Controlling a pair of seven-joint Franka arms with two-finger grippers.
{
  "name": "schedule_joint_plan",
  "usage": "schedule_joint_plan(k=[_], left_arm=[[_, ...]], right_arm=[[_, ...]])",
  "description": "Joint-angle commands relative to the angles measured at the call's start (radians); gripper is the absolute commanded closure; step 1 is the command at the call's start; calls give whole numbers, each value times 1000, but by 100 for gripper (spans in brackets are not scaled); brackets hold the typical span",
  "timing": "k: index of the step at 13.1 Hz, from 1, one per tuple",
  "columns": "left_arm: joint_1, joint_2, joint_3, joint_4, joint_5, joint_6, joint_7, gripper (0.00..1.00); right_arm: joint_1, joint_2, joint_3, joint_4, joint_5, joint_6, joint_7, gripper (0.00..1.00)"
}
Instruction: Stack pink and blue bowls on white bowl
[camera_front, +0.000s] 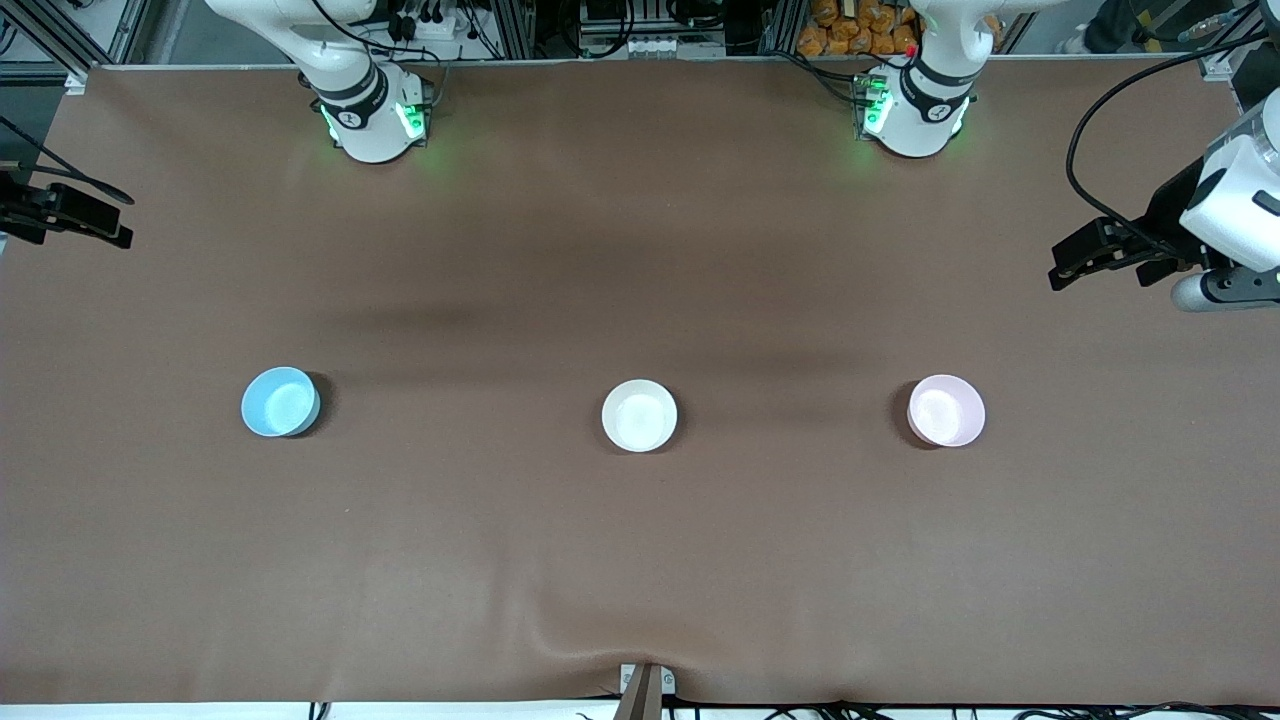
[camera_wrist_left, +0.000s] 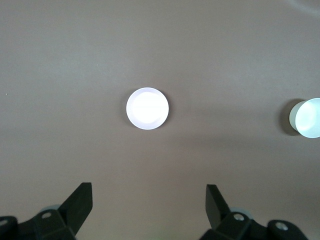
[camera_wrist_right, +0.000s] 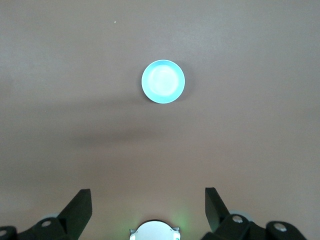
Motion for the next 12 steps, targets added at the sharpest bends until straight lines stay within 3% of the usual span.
schedule_joint_plan(k=[1, 12], left_arm=[[5, -6, -2, 7, -9, -8, 22, 0], [10, 6, -1, 0, -9, -8, 25, 0]], right_arm=[[3, -5, -3, 2, -2, 0, -9, 0], [4, -5, -1, 0, -2, -1, -8, 0]])
